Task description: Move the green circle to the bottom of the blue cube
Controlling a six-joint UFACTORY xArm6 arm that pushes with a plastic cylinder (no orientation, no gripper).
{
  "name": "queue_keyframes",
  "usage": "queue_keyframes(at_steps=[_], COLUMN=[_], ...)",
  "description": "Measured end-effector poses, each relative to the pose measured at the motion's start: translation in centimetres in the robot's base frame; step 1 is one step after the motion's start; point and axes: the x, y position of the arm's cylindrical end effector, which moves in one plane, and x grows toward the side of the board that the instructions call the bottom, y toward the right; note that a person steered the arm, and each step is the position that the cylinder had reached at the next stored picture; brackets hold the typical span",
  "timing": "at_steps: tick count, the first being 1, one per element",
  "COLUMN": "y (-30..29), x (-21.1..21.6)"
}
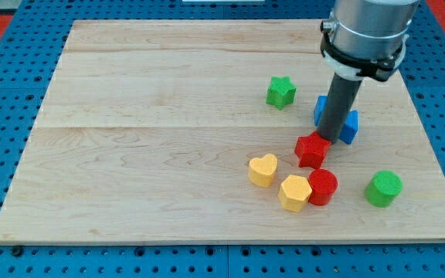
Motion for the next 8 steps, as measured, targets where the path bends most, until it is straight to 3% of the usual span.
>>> queue_keyframes(at_steps=[1, 2, 4, 5, 6, 8], y=[-0.1, -0.1, -0.1, 1.8, 2.3, 9.5], x=[8.8, 10.5, 10.8, 13.7, 13.7, 11.7])
